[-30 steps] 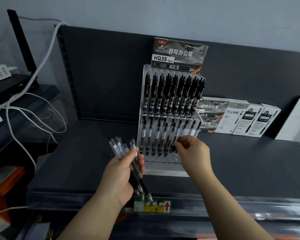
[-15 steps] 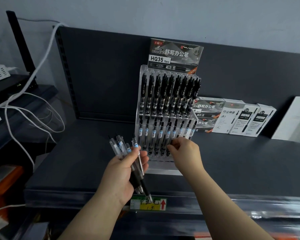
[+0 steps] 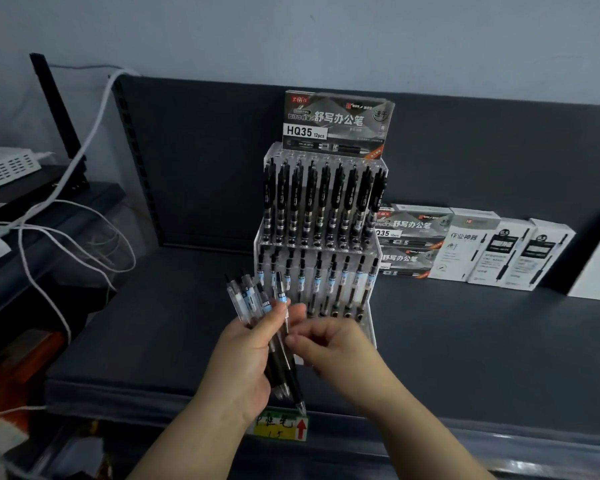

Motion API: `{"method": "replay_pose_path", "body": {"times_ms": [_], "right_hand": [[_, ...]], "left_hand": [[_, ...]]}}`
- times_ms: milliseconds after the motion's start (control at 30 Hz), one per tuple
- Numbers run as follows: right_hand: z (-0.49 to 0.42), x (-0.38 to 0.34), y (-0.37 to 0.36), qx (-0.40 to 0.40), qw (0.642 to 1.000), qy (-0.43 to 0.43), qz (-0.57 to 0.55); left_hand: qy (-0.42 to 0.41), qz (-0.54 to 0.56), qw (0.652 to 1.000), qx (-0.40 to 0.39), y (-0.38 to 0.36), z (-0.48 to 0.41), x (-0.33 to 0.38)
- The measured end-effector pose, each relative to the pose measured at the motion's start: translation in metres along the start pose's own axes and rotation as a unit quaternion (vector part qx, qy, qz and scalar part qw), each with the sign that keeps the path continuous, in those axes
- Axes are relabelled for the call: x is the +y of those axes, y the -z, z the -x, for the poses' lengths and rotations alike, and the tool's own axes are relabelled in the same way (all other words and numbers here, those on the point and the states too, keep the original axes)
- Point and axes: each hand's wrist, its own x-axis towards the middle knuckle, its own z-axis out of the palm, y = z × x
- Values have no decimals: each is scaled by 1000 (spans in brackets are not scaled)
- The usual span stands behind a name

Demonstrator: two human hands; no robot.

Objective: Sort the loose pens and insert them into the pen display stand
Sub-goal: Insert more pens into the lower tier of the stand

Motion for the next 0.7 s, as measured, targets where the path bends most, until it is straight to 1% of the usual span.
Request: {"method": "replay_pose_path", "body": {"times_ms": [67,100,167,233,267,333,500,600,700], "right_hand": [[1,-2,9,-2,1000,4,-9],[1,-1,13,18,1000,7,-2],[-3,4,24,104,994,13,22],[-7,9,36,203,978,30,31],[-9,11,42,236,970,43,36],[-13,14,49,267,960,59,57],[-22,28,50,266,953,63,132],[-26,38,48,235,953,51,183],[-29,44,45,212,946,50,241]], "left_hand": [[-10,-4,1000,3,-4,1,-2],[-15,-2,1000,11,-6,1,-4],[-28,5,999,40,-7,-1,-7],[-28,18,997,65,-7,0,-9],[-25,25,997,73,-7,0,-11],[-20,38,996,82,-7,3,-15],[2,94,990,104,-7,11,-23],[14,137,984,116,-7,14,-27],[22,154,980,122,-9,19,-30]]}}
